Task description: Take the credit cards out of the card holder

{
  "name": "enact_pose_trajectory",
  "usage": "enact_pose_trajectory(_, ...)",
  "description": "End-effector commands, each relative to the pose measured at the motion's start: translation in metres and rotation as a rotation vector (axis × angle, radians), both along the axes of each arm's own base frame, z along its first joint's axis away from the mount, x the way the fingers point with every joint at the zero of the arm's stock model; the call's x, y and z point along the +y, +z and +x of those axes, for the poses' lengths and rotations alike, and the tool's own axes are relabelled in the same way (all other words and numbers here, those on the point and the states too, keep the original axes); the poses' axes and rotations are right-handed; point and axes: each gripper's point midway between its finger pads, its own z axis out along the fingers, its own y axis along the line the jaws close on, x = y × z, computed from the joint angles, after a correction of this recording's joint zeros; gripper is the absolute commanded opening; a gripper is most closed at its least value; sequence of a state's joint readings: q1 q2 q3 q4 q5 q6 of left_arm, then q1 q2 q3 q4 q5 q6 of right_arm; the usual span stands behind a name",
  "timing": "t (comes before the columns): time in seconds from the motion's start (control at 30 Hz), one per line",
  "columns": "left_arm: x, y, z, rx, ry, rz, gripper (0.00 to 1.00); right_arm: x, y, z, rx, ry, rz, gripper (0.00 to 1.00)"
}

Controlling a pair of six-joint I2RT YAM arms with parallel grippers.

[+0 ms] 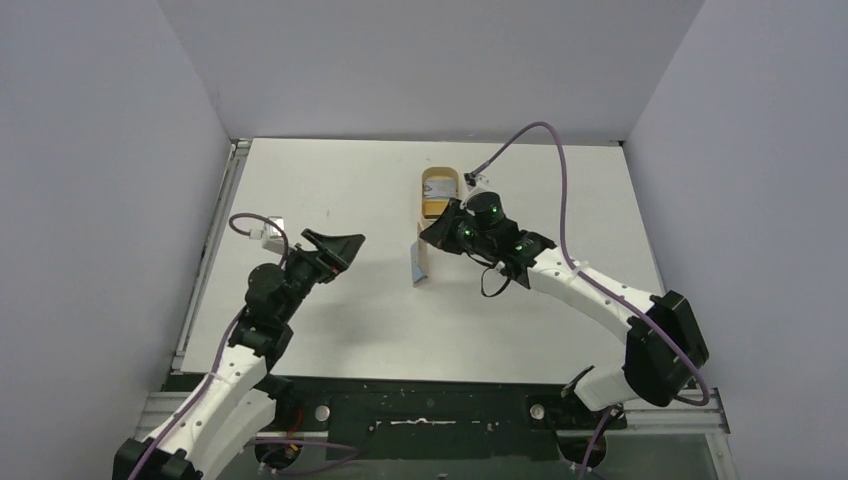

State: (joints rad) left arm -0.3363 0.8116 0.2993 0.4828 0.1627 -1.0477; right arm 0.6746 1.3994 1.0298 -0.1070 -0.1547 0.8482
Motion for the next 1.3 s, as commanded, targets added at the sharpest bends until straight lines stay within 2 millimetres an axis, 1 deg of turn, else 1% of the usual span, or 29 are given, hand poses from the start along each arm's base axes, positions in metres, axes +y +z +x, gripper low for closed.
enact_pose_trajectory(0.0, 0.047, -0.017, -0.001, 0.089, 0.189, 0.253, 0.97, 0.026, 0.028, 0.008, -0.095, 0.016, 0.120, 0.00)
enact_pose_trajectory(0.07, 0.049, -0.019, -0.001, 0.114, 0.179, 0.268, 0.97, 0.016, 0.012, 0.010, -0.074, -0.011, 0.100, 0.00)
enact_pose_trajectory(0.13, 0.043, -0.027, 0.002, 0.166, 0.137, 0.270, 0.97, 0.000, -0.009, 0.010, -0.049, -0.041, 0.065, 0.00)
enact_pose_trajectory(0.23, 0.027, -0.044, 0.007, 0.232, 0.049, 0.273, 0.97, -0.032, -0.047, 0.008, -0.004, -0.094, 0.001, 0.00)
enact_pose_trajectory(0.37, 0.011, -0.051, 0.016, 0.231, -0.029, 0.263, 0.97, -0.080, -0.105, 0.005, 0.102, -0.161, -0.049, 0.00)
enact_pose_trajectory(0.43, 0.009, -0.054, 0.018, 0.234, -0.040, 0.272, 0.97, -0.096, -0.129, 0.001, 0.155, -0.181, -0.071, 0.00)
enact_pose_trajectory(0.5, 0.008, -0.055, 0.020, 0.236, -0.045, 0.282, 0.97, -0.107, -0.146, -0.003, 0.188, -0.191, -0.092, 0.00)
enact_pose_trajectory(0.57, 0.008, -0.055, 0.021, 0.239, -0.051, 0.289, 0.97, -0.115, -0.154, -0.006, 0.199, -0.201, -0.114, 0.00)
enact_pose_trajectory(0.63, 0.006, -0.054, 0.021, 0.234, -0.063, 0.297, 0.97, -0.122, -0.157, -0.007, 0.201, -0.208, -0.149, 0.00)
enact_pose_trajectory(0.67, 0.005, -0.055, 0.020, 0.234, -0.070, 0.299, 0.97, -0.127, -0.156, -0.007, 0.197, -0.209, -0.175, 0.06)
enact_pose_trajectory(0.73, 0.003, -0.056, 0.019, 0.234, -0.087, 0.304, 0.97, -0.134, -0.157, -0.007, 0.196, -0.204, -0.228, 0.29)
enact_pose_trajectory(0.8, 0.001, -0.059, 0.018, 0.235, -0.103, 0.307, 0.97, -0.137, -0.158, -0.007, 0.197, -0.192, -0.247, 0.55)
enact_pose_trajectory(0.83, -0.001, -0.061, 0.017, 0.236, -0.114, 0.304, 0.97, -0.137, -0.160, -0.008, 0.199, -0.186, -0.249, 0.64)
enact_pose_trajectory(0.87, -0.003, -0.061, 0.016, 0.232, -0.126, 0.301, 0.97, -0.135, -0.161, -0.008, 0.200, -0.178, -0.243, 0.68)
enact_pose_trajectory(0.97, -0.012, -0.063, 0.012, 0.224, -0.180, 0.307, 0.97, -0.125, -0.166, -0.009, 0.204, -0.142, -0.191, 0.72)
enact_pose_trajectory(1.03, -0.025, -0.058, 0.008, 0.202, -0.237, 0.301, 0.97, -0.118, -0.170, -0.009, 0.204, -0.137, -0.149, 0.73)
enact_pose_trajectory(1.13, -0.043, -0.051, 0.005, 0.169, -0.301, 0.229, 0.97, -0.107, -0.172, -0.005, 0.178, -0.116, -0.074, 0.73)
enact_pose_trajectory(1.17, -0.053, -0.039, 0.002, 0.107, -0.358, 0.177, 0.97, -0.102, -0.170, -0.001, 0.163, -0.106, -0.046, 0.73)
enact_pose_trajectory(1.27, -0.073, -0.023, -0.009, -0.004, -0.493, 0.089, 0.97, -0.090, -0.171, 0.002, 0.157, -0.067, 0.013, 0.73)
